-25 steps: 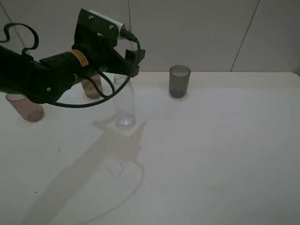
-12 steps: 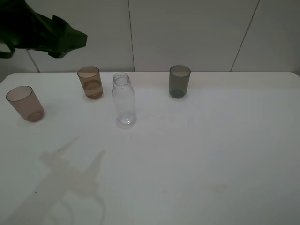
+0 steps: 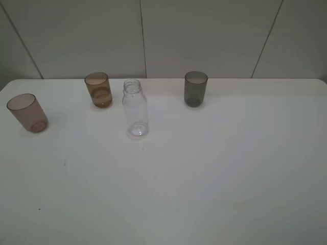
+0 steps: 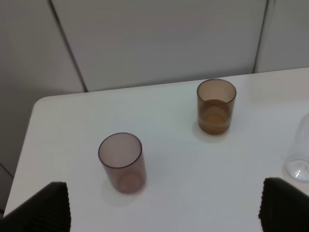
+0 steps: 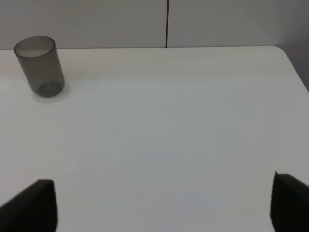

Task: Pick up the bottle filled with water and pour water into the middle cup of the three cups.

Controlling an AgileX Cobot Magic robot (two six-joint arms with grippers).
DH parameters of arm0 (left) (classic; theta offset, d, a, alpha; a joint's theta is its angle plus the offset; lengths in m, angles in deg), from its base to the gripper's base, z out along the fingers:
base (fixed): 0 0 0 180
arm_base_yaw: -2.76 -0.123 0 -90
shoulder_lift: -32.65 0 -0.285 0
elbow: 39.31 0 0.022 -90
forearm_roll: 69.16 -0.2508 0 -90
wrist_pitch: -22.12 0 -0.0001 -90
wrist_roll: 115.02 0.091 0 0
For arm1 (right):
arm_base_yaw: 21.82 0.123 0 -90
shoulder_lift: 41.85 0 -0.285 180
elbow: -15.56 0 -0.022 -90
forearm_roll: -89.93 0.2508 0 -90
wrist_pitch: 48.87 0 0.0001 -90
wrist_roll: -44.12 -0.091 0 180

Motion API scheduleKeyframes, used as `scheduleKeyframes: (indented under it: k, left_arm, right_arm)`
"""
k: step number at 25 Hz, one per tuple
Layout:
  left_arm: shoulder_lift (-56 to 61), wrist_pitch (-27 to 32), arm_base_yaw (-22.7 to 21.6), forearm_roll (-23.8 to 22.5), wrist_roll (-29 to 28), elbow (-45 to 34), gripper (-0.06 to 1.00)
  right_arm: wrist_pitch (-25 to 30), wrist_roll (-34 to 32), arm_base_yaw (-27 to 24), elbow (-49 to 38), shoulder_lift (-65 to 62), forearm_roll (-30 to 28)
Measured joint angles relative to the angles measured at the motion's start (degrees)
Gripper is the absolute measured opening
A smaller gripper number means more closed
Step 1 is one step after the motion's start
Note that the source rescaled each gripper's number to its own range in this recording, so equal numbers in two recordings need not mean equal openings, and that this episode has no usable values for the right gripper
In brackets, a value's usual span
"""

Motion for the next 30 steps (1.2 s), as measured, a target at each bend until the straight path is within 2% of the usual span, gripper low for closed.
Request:
scheduleKeyframes:
  k: [5,12,17,22,30]
  left_arm:
    - [6.44,9.39,-0.21,0.73,0.0,-0.38,1.0]
    - [15.43,14.05,-0.21,5.97,0.0,-9.59,1.0]
    - [23.64,15.62,-0.21,7.1,0.98,-12.62,1.0]
    - [24.01,17.98,-0.25,6.41,1.86,-14.38,1.0]
    - [24.01,13.19,-0.25,5.38,2.16,-16.75,1.0]
  right_arm:
    - [0.0,0.0,0.0,0.0,0.0,0.0]
    - [0.0,0.0,0.0,0.0,0.0,0.0]
    - [0.0,0.0,0.0,0.0,0.0,0.0]
    - [0.0,0.0,0.0,0.0,0.0,0.0]
    - [0.0,0.0,0.0,0.0,0.0,0.0]
